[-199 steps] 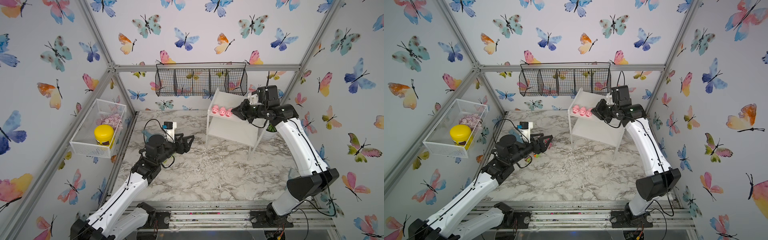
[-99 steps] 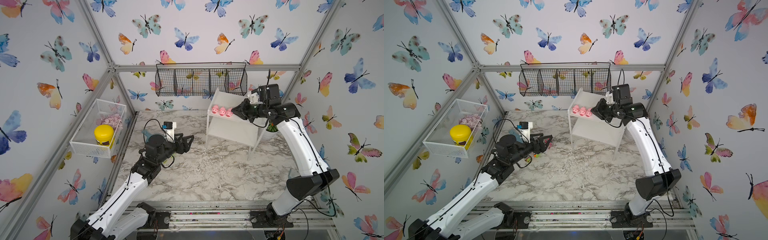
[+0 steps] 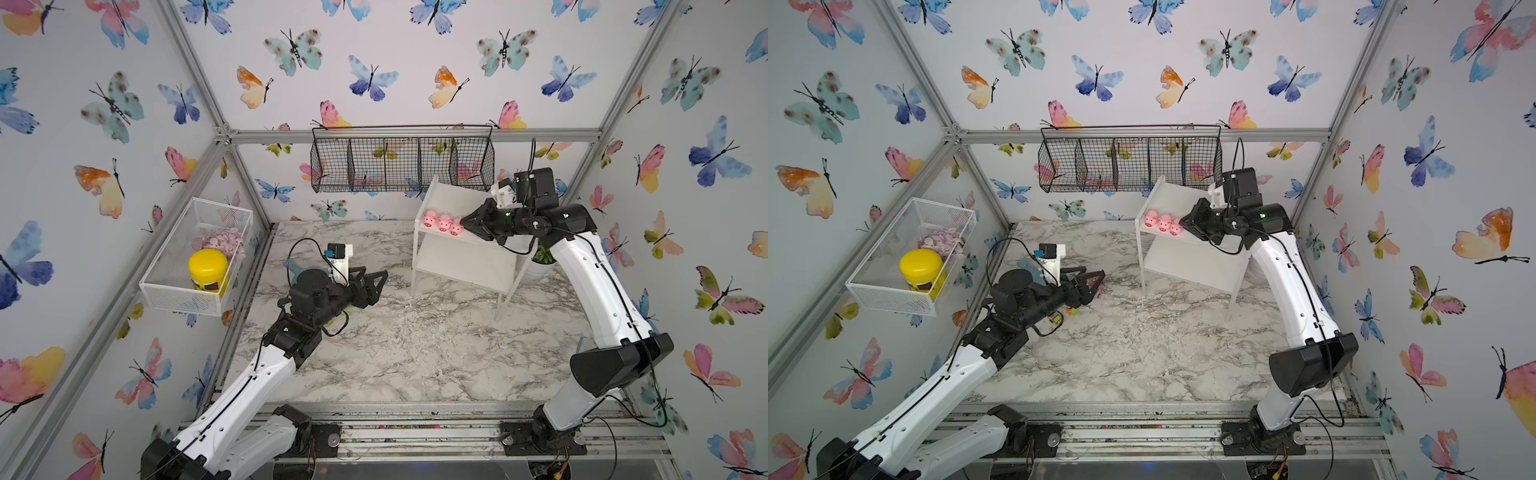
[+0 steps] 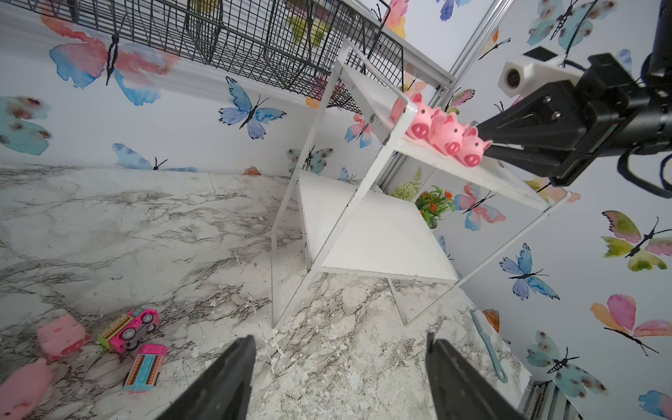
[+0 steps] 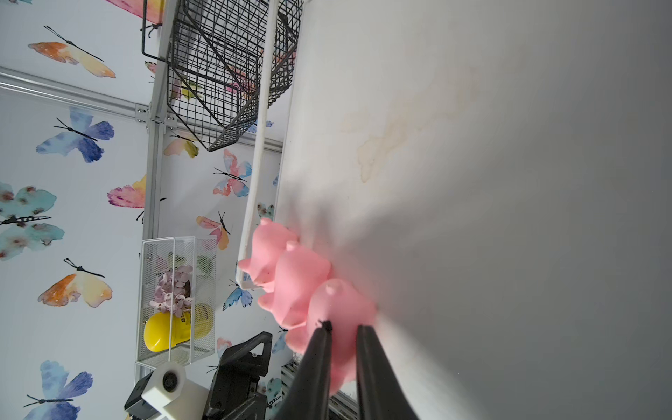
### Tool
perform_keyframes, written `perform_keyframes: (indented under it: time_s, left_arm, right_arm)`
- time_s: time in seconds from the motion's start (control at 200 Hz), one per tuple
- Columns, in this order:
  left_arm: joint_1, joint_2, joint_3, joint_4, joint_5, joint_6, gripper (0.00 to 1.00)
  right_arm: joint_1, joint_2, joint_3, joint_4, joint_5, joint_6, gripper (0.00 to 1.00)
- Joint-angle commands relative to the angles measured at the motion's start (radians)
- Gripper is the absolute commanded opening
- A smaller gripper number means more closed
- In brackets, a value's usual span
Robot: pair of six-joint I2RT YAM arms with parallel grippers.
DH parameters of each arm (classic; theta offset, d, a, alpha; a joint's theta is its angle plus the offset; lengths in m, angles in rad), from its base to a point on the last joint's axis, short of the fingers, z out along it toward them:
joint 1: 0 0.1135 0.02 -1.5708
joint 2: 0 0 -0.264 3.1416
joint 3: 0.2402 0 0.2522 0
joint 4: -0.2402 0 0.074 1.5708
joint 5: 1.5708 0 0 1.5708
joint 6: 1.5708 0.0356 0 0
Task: Organize plastic toys on shelves
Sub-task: Adjust the plastic toy on the shelf.
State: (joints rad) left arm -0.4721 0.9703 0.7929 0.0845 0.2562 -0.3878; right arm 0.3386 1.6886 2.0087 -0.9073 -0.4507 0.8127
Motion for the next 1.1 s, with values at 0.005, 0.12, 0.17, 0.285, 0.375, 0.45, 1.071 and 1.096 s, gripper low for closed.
perform_keyframes:
  time_s: [0.005, 0.12, 0.17, 0.285, 0.375, 0.45, 1.071, 1.096]
  left_arm:
    - [0.004, -0.023, 0.033, -0.017, -0.009, 0.020, 0.79]
    - [0.004, -0.024, 0.034, -0.019, -0.011, 0.023, 0.79]
    - [0.005, -0.024, 0.034, -0.019, -0.012, 0.024, 0.79]
    - [0.005, -0.020, 0.035, -0.015, -0.010, 0.024, 0.79]
    - [0.004, -0.017, 0.037, -0.012, -0.008, 0.024, 0.79]
    - [0.005, -0.015, 0.037, -0.012, -0.006, 0.023, 0.79]
    - [0.006, -0.007, 0.051, -0.018, -0.012, 0.038, 0.79]
    - [0.006, -0.007, 0.054, -0.018, -0.014, 0.040, 0.79]
  right_arm:
    - [-0.011, 0.016, 0.023, -0.038, 0.003, -0.023, 0.17]
    - [-0.019, 0.011, 0.021, -0.051, 0.020, -0.027, 0.17]
    - [-0.023, 0.008, 0.015, -0.050, 0.022, -0.028, 0.17]
    - [-0.026, 0.005, 0.013, -0.051, 0.023, -0.030, 0.17]
    - [-0.027, 0.005, 0.012, -0.048, 0.021, -0.031, 0.17]
    - [-0.027, 0.006, 0.012, -0.045, 0.015, -0.032, 0.18]
    - [-0.027, -0.018, 0.010, 0.022, -0.038, -0.054, 0.33]
    - [-0.027, -0.020, 0.007, 0.021, -0.031, -0.056, 0.33]
